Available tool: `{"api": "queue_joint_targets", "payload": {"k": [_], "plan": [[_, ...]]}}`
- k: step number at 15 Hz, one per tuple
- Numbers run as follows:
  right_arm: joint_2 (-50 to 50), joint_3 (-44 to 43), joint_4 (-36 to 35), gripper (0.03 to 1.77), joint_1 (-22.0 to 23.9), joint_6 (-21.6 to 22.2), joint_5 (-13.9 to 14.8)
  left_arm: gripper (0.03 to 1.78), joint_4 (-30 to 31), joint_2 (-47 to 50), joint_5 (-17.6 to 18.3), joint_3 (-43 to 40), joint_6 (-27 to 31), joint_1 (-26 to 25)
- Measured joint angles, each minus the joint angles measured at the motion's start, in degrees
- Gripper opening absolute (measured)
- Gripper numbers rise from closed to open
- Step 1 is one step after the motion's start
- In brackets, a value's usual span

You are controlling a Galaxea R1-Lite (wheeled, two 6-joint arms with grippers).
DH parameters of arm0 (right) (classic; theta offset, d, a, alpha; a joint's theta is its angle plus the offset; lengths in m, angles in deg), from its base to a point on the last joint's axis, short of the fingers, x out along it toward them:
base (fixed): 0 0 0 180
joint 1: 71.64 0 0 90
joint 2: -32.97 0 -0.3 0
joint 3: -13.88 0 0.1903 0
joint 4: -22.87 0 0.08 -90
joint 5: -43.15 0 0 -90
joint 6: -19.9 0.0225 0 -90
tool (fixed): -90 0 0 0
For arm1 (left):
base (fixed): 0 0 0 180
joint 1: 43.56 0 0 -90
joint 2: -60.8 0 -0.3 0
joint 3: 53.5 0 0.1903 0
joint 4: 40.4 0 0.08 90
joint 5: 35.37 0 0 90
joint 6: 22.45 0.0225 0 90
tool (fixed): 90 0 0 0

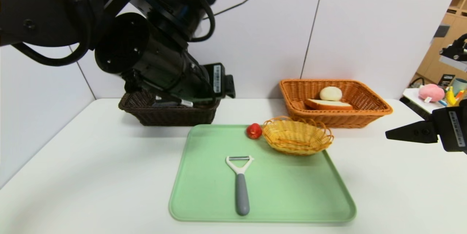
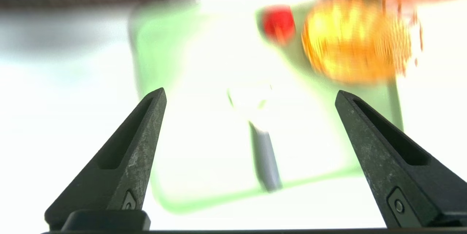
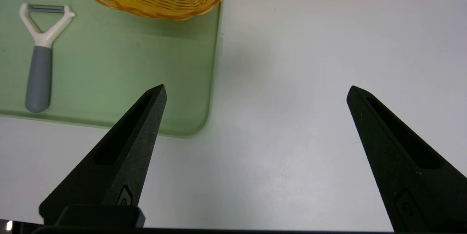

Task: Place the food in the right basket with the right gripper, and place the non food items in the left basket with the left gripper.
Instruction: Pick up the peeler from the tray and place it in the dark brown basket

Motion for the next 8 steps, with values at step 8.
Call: {"api": "queue_joint_targets", "payload": {"k": [8], "plan": [[-0.33, 4.78, -0.3, 1.71, -0.04, 0.11, 0.3, 1.67, -18.55, -7.81, -1.02, 2.93, -13.81, 12.96]]}}
